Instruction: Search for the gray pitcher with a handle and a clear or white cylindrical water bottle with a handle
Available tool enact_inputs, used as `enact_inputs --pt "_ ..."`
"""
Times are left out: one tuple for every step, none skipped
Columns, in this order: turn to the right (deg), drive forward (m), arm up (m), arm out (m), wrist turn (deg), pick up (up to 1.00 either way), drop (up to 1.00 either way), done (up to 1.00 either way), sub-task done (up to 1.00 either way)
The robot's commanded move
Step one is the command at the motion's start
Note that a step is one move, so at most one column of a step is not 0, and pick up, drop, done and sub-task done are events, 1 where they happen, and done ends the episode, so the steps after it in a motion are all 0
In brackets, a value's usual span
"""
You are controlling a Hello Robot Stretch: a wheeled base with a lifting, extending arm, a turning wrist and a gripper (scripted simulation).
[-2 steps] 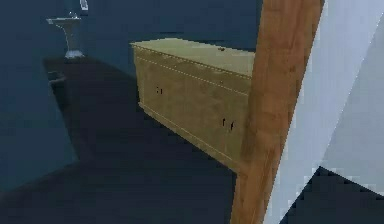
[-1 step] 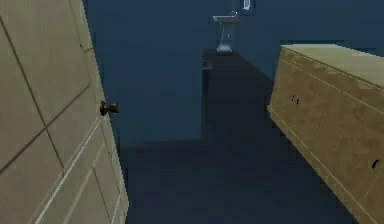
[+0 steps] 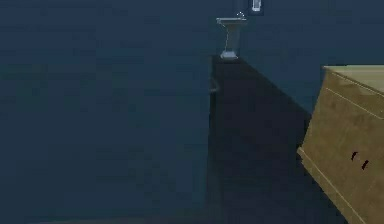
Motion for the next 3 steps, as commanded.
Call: enact_inputs --pt "-9.0 0.0 0.0 0.0 0.0 0.0 0.0 0.0 0.0" --pt "0.0 0.3 0.0 0.0 0.0 0.0 0.0 0.0 0.0" --pt "-27.0 0.0 0.0 0.0 0.0 0.0 0.0 0.0 0.0"
